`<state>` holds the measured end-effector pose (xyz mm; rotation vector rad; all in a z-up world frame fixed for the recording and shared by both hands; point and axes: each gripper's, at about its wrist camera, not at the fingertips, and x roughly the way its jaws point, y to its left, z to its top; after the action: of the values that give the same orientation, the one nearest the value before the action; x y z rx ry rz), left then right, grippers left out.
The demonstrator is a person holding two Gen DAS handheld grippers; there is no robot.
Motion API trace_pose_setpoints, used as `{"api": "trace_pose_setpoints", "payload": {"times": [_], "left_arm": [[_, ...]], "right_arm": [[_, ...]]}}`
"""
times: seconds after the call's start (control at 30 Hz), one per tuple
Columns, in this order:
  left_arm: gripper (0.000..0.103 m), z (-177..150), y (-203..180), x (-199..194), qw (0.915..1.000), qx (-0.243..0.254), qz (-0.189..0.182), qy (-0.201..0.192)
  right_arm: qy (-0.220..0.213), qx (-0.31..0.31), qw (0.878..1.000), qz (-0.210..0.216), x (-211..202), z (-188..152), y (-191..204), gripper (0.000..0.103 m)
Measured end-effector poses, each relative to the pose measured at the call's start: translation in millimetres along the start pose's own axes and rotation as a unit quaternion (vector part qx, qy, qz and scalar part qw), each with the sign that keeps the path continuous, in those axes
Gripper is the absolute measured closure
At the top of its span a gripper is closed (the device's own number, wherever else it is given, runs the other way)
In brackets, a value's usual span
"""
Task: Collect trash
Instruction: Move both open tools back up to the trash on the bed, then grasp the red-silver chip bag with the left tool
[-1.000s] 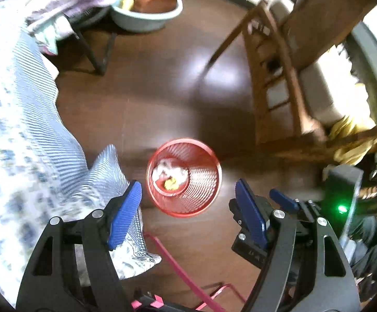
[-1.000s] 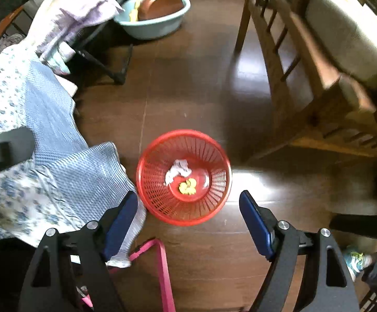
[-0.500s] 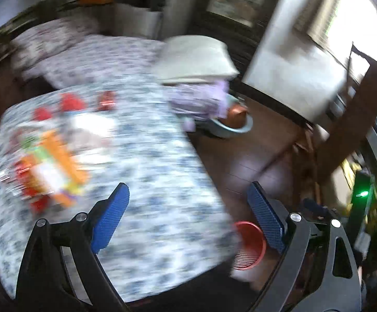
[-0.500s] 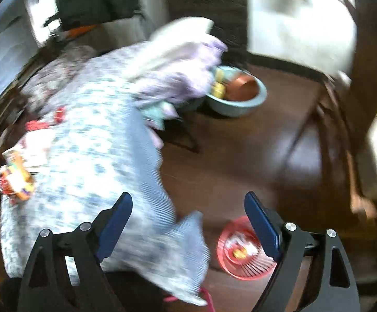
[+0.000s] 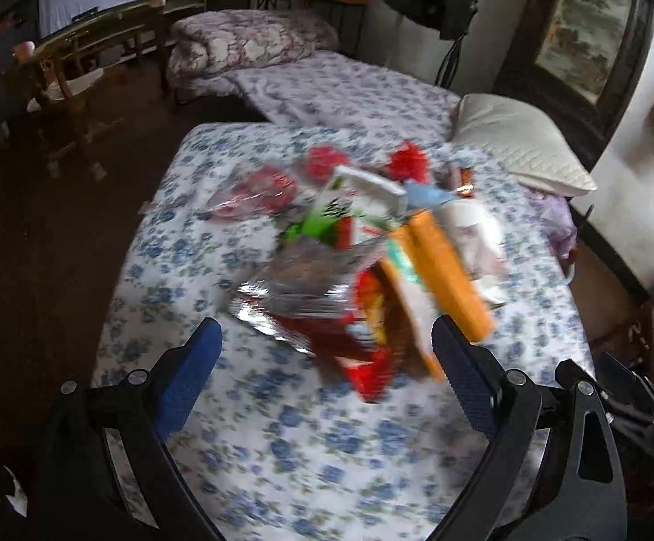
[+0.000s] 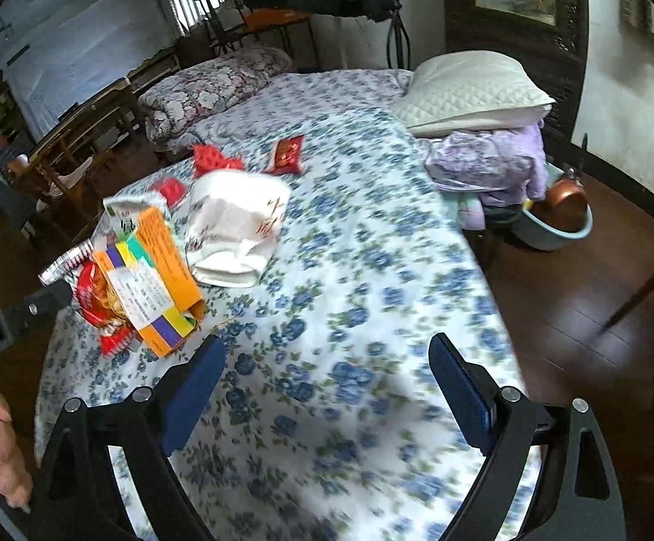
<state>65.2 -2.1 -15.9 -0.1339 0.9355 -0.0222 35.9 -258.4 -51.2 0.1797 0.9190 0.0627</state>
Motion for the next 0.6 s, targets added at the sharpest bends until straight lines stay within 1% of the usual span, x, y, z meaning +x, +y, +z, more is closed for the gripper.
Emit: {"api": "trace_pose_setpoints", "payload": {"times": [0.03, 0.07, 0.13, 0.23, 0.3, 0.4, 0.47, 0.5, 0.53, 0.6], "left_arm": [[0.012, -0.1, 1.5, 1.7, 0.9999, 0.0, -0.009, 0.007], [0.012, -0.4, 4.8, 4.3, 0.9997, -0.003, -0.022, 0.014], [0.012, -1.5, 7.8, 11.1, 0.9993, -0.01, -0.031, 0.02], [0.012, -1.3, 9.2, 21.5, 0.9985, -0.022, -0.039, 0.032], [0.012, -2.3, 9.8, 26.9, 0.9974, -0.034, -0.05, 0.039], [0.013, -1.2, 7.8, 29.2, 0.998, -0.034, -0.043, 0.03], [0.014, -0.5, 12.2, 29.5, 0.999, -0.04, -0.016, 0.013], [0.014, -0.3, 14.4, 29.6, 0.9989, -0.045, -0.009, 0.01], [0.014, -0.3, 18.5, 30.0, 0.9984, -0.054, -0.011, 0.011], [0.014, -1.3, 24.3, 30.7, 0.9974, -0.065, -0.026, 0.018]], "right_arm": [[0.006, -0.004, 1.0, -0.003, 3.4, -0.8, 3.4, 0.013], [-0.002, -0.002, 1.0, 0.008, 1.6, 0.0, 5.1, 0.013], [-0.013, 0.004, 1.0, 0.014, 0.7, 1.7, 4.9, 0.012], [0.014, 0.01, 1.0, 0.023, 8.8, 1.2, 1.0, 0.012], [0.018, 0.015, 0.999, 0.027, 9.2, 1.1, -3.7, 0.012], [0.019, 0.022, 0.999, 0.031, 9.4, -0.7, -8.0, 0.012], [0.018, 0.025, 0.999, 0.031, 8.5, -1.1, -9.1, 0.012], [0.017, 0.026, 0.999, 0.031, 8.4, -1.4, -9.2, 0.012], [0.016, 0.026, 0.999, 0.03, 8.1, -1.3, -9.7, 0.012], [0.014, 0.028, 0.999, 0.029, 7.4, -1.5, -10.1, 0.012]]}}
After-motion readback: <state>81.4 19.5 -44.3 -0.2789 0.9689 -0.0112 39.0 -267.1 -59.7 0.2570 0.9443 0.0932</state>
